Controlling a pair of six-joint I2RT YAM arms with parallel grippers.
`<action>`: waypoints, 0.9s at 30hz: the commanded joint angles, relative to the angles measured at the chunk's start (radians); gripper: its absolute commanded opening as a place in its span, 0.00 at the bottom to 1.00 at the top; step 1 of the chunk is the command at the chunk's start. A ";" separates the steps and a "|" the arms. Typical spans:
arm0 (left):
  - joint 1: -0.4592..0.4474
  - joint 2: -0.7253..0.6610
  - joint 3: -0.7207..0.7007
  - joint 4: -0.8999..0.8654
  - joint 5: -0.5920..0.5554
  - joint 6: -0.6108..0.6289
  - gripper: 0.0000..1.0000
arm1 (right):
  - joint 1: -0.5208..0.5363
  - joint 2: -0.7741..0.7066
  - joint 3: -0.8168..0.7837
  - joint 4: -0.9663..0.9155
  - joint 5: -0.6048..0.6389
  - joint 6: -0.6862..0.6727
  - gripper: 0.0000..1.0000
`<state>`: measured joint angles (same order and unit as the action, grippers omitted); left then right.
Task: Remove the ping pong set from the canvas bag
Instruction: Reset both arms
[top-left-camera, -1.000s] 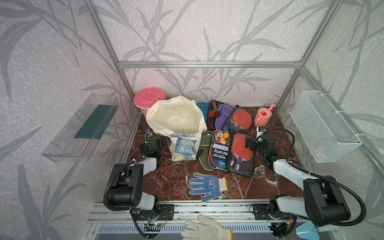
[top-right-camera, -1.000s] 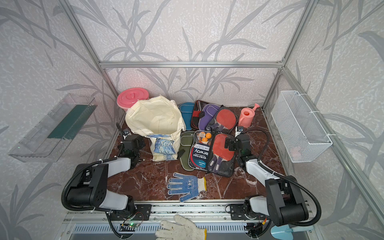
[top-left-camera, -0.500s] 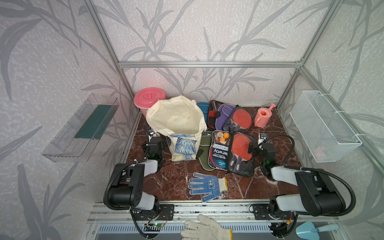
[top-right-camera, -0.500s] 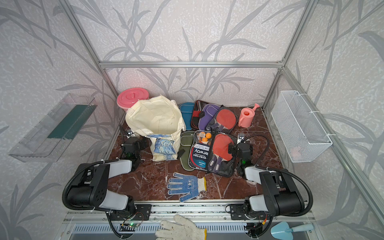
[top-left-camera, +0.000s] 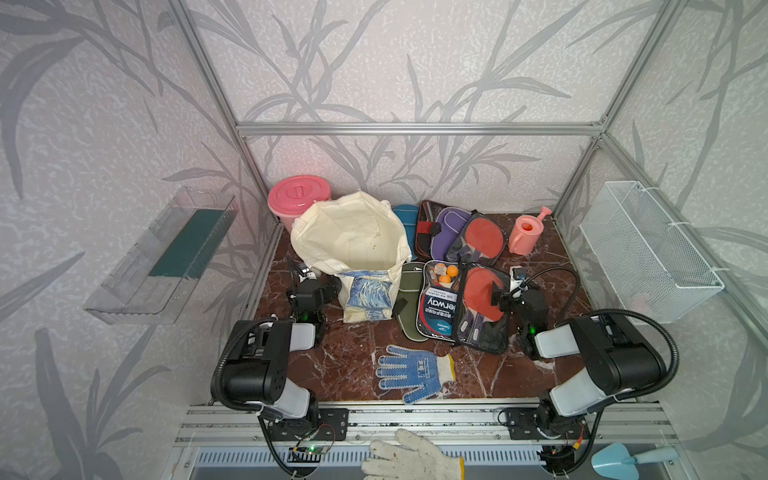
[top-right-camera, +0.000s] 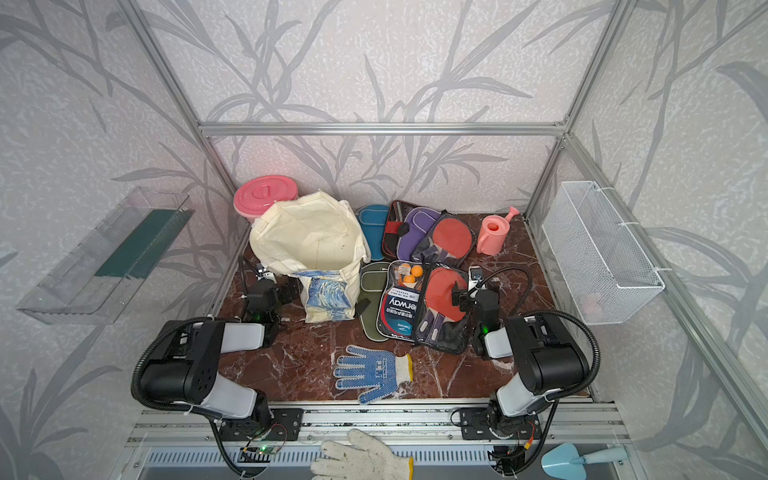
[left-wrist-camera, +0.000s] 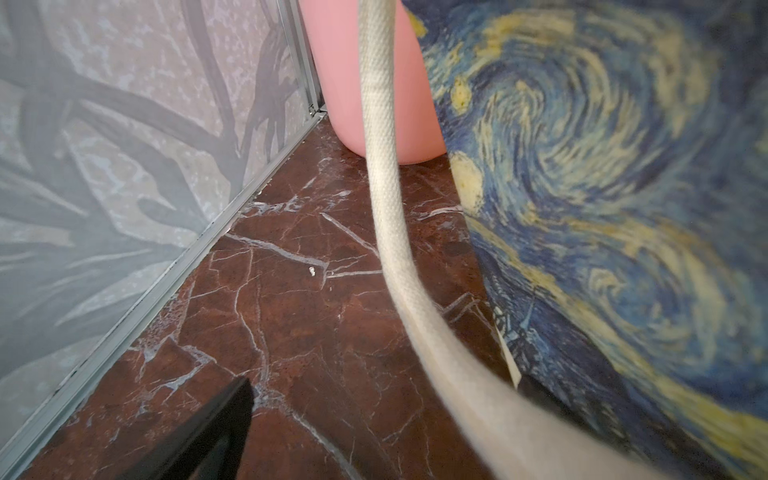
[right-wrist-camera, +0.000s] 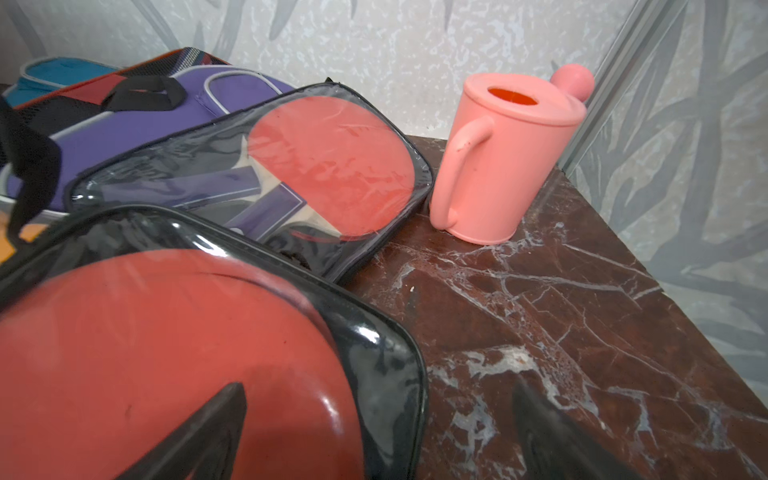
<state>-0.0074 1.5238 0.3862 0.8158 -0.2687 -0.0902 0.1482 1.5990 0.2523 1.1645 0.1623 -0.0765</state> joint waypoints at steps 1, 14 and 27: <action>0.009 -0.007 0.019 -0.017 -0.004 -0.001 0.99 | -0.004 0.023 -0.018 0.133 -0.017 -0.019 0.99; 0.038 -0.009 0.034 -0.046 0.169 0.034 0.99 | -0.064 -0.015 0.119 -0.182 -0.159 0.022 0.99; 0.037 -0.008 0.034 -0.047 0.165 0.033 0.99 | -0.064 -0.014 0.125 -0.195 -0.193 0.005 0.99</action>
<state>0.0277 1.5219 0.4034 0.7708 -0.1104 -0.0647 0.0849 1.5963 0.3729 0.9630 -0.0200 -0.0685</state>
